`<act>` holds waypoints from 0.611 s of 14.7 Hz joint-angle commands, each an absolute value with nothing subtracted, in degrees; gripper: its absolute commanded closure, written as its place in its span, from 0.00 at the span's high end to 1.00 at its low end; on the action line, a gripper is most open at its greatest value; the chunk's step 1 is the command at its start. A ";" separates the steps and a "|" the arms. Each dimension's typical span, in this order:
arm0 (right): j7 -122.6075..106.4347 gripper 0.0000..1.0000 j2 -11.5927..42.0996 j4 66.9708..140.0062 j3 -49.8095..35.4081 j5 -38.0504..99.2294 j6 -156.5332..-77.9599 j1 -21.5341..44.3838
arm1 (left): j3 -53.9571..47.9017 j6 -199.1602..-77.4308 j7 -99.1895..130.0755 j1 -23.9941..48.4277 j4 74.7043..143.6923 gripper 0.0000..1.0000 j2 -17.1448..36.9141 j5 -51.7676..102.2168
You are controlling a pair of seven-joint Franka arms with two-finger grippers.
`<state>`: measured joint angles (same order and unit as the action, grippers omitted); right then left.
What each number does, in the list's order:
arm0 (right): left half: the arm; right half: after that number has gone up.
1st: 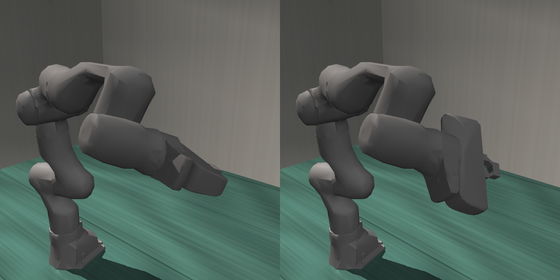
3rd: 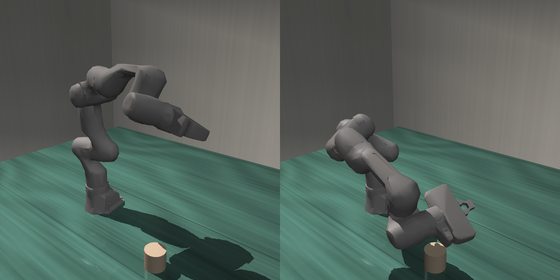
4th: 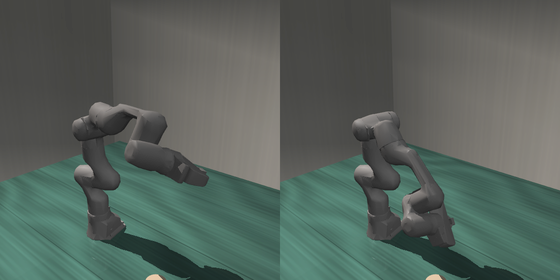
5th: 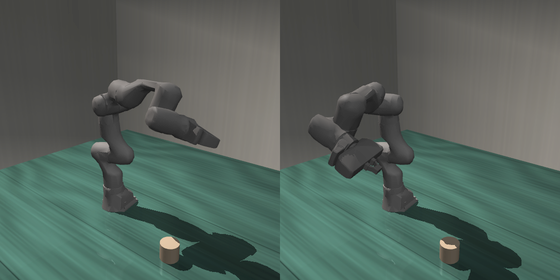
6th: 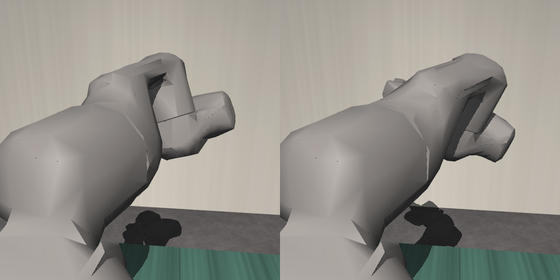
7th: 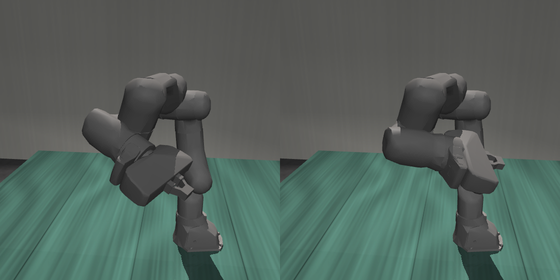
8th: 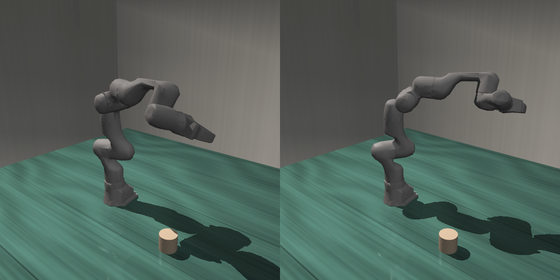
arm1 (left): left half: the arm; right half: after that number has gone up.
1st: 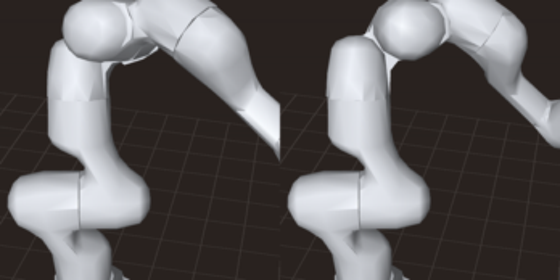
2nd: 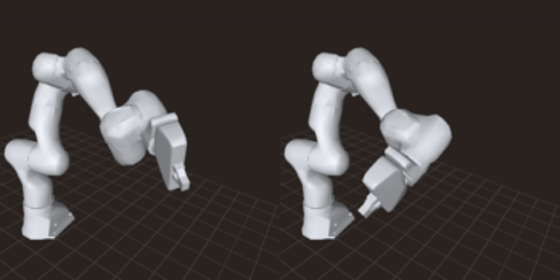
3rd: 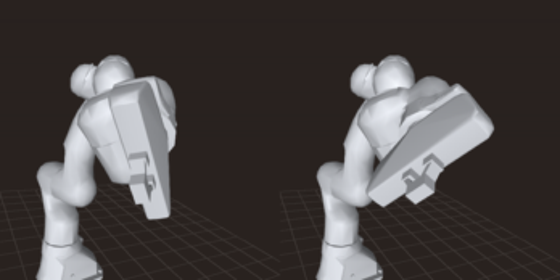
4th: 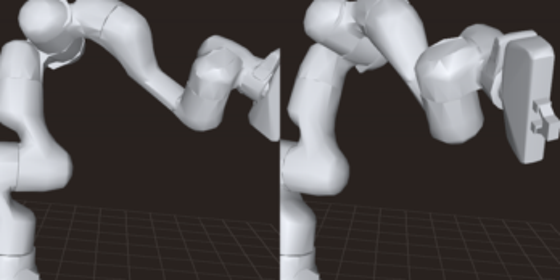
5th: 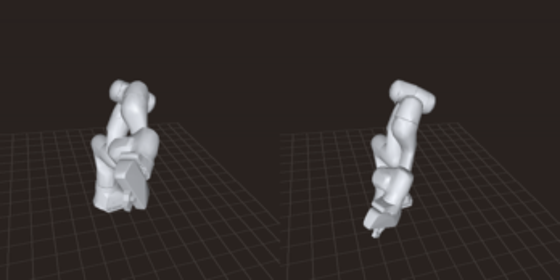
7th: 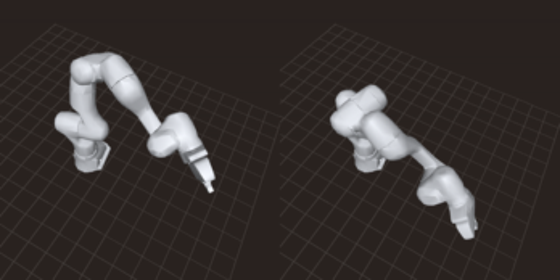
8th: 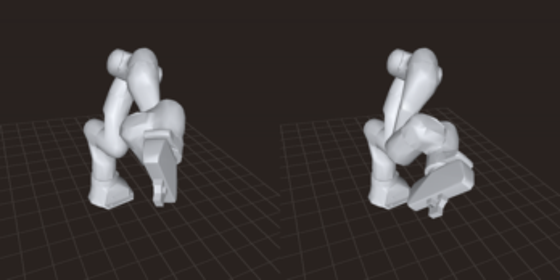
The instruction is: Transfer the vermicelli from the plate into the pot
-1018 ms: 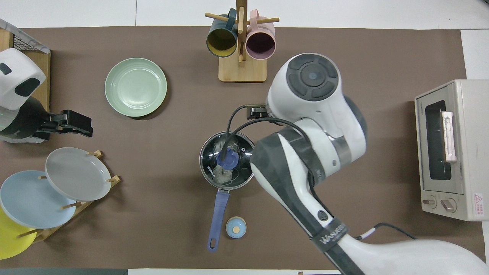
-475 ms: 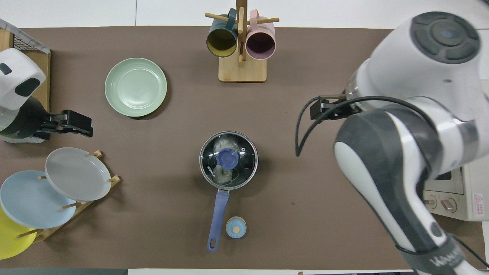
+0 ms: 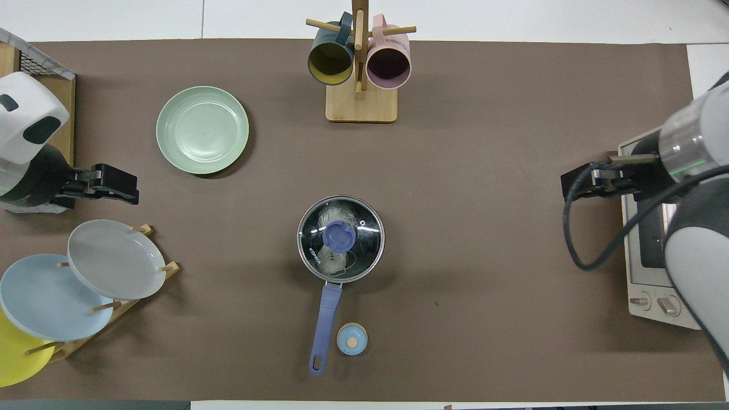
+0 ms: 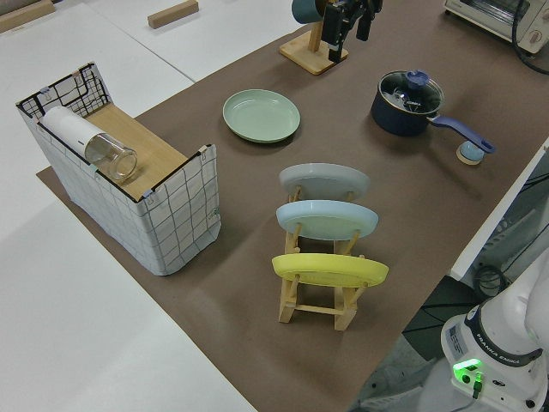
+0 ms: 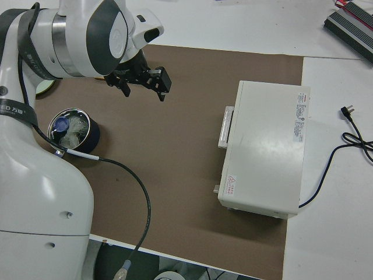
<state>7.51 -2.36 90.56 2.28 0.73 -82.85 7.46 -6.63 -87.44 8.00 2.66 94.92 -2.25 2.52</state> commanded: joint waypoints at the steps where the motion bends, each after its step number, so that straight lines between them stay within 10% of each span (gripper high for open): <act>1: 4.85 1.00 -1.94 90.27 1.41 -0.26 -82.45 5.10 | -6.59 -87.45 8.70 2.81 95.54 1.00 -3.34 3.34; 9: 0.80 1.00 -1.85 89.74 1.14 -0.09 -82.79 1.85 | -6.50 -87.80 8.61 2.72 95.62 1.00 -3.34 3.34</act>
<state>2.95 -2.08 90.27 2.24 0.50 -83.02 3.05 -6.69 -87.49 8.00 2.66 94.91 -2.25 2.52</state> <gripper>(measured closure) 0.000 0.000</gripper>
